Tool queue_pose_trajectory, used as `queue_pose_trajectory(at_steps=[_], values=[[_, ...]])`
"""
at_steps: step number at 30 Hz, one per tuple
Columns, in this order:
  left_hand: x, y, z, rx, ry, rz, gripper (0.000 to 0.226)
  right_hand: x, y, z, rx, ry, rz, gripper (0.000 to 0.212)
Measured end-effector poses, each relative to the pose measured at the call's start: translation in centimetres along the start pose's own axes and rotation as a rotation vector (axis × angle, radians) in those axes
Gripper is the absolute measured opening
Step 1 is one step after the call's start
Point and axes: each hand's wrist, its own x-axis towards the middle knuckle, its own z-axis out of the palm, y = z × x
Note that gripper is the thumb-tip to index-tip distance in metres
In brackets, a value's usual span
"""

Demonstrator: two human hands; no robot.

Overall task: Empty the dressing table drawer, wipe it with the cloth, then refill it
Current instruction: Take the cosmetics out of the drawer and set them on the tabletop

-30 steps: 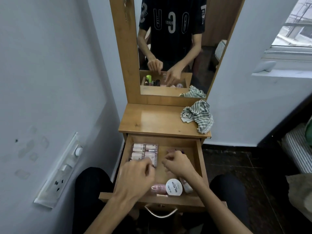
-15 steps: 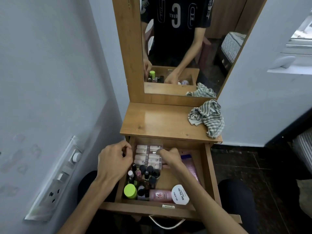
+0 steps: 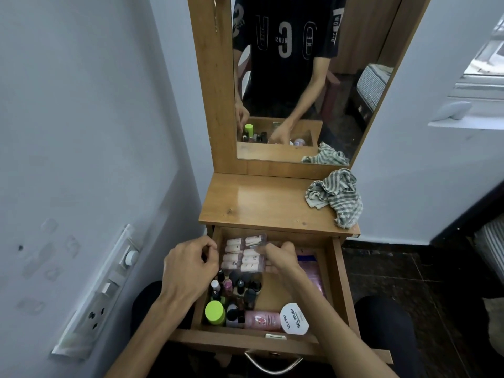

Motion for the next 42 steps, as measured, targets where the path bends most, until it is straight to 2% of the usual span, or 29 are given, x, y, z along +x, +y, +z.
queue_pose_trajectory(at_steps=[5, 14, 19, 22, 25, 28, 30, 36, 39, 42], values=[[-0.3, 0.0, -0.1, -0.022, 0.010, 0.034, 0.014, -4.3, -2.3, -1.5, 0.138, -0.015, -0.013, 0.027], [-0.6, 1.7, -0.6, -0.171, 0.061, 0.114, 0.015, -10.2, -3.6, -6.0, 0.224, -0.093, -0.073, 0.030], [0.0, 3.2, -1.5, -0.313, 0.055, 0.161, 0.011, -11.8, -6.5, -6.0, 0.297, -0.152, -0.157, 0.027], [2.1, 2.8, -1.5, -0.367, 0.039, 0.173, 0.024, -10.4, -9.1, -4.6, 0.290, -0.149, -0.229, 0.028], [4.9, 1.6, -0.9, -0.388, -0.026, 0.106, 0.045, -7.5, -11.2, -2.3, 0.259, -0.129, -0.253, 0.030], [7.5, 0.6, 0.2, -0.395, -0.056, 0.018, 0.056, -4.3, -12.6, 0.6, 0.236, -0.065, -0.257, 0.023], [9.1, -0.2, 1.2, -0.394, -0.057, -0.036, 0.058, -1.9, -13.0, 2.3, 0.157, 0.002, -0.264, 0.017], [11.3, -1.9, 3.4, -0.385, -0.014, -0.067, 0.058, 1.6, -14.0, 4.5, -0.445, 0.359, -0.442, 0.023], [11.9, -1.8, 4.0, -0.368, 0.003, -0.072, 0.058, 2.5, -13.7, 4.8, -0.538, 0.413, -0.533, 0.029], [12.5, -1.9, 4.5, -0.360, -0.004, -0.070, 0.058, 3.2, -13.7, 5.1, -0.510, 0.437, -0.554, 0.026]])
